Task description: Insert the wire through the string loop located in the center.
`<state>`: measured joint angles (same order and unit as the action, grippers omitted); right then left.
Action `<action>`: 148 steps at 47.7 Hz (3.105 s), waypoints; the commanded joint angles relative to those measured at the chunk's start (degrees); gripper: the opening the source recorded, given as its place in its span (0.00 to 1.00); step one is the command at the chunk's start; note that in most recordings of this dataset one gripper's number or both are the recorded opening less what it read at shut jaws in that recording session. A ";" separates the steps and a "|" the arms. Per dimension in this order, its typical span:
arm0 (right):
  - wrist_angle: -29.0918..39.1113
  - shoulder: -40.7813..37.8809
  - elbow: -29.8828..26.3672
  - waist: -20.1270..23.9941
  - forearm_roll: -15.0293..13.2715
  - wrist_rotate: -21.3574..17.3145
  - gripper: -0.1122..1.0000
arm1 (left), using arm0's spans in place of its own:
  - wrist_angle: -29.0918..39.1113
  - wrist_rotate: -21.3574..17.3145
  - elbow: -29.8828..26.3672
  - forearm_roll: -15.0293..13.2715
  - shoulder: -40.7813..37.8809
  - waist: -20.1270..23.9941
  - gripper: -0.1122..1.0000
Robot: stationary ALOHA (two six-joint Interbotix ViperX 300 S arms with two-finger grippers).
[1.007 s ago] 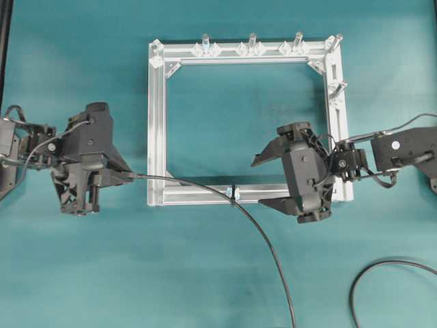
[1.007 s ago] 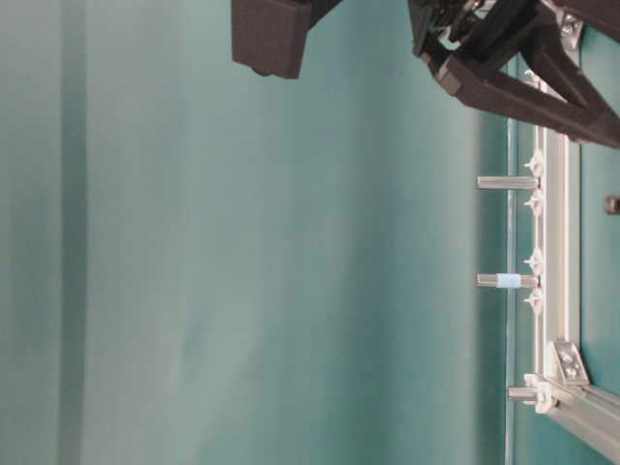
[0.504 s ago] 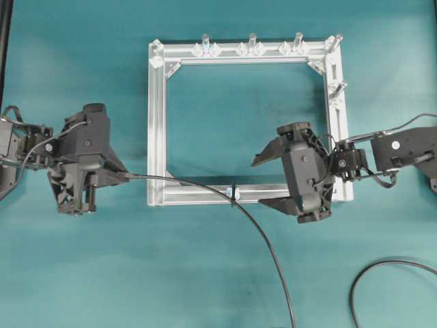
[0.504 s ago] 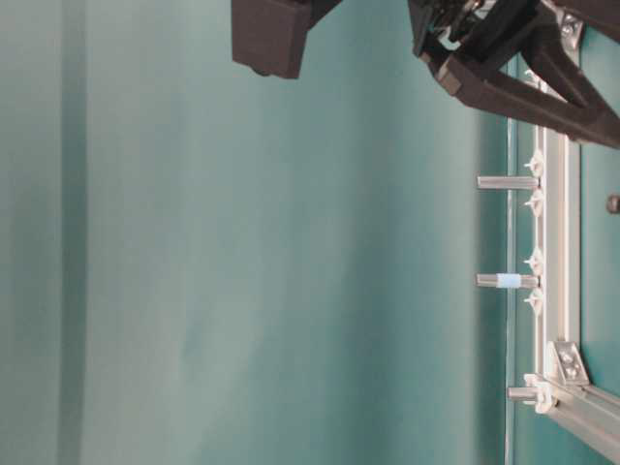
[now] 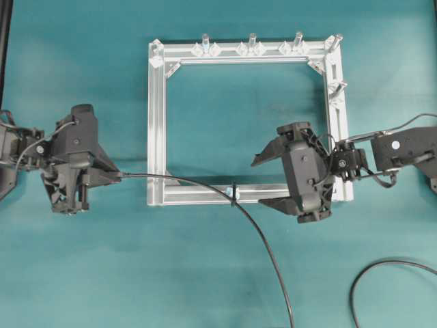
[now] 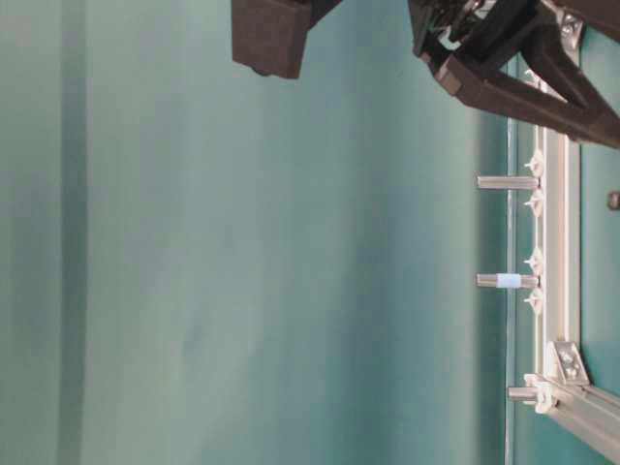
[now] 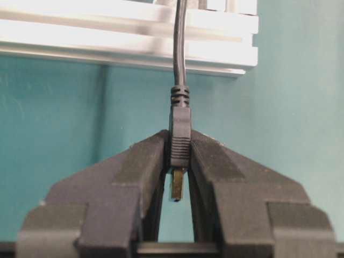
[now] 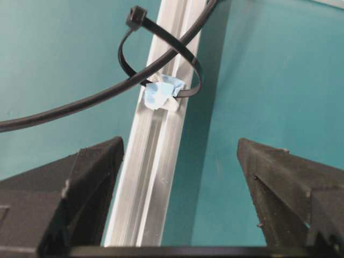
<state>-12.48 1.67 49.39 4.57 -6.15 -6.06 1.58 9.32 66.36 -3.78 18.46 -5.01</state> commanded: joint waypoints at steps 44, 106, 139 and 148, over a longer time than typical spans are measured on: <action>0.53 1.41 -0.79 0.00 0.00 -0.09 0.87 | -1.41 0.26 -2.72 0.26 -7.03 -1.41 0.24; 2.55 9.76 -0.79 0.00 -0.18 0.00 0.87 | 3.60 -6.50 -0.70 0.88 19.69 1.14 0.75; 2.20 15.47 3.16 -1.85 0.09 0.00 0.86 | 3.69 -6.68 7.82 0.88 41.84 5.10 0.74; 1.14 15.47 3.87 -2.11 0.09 0.00 0.86 | 3.69 -6.68 9.32 0.88 46.67 5.98 0.74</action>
<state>-10.46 16.17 53.53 2.81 -6.24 -6.06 5.54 2.99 75.94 -3.08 64.25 0.53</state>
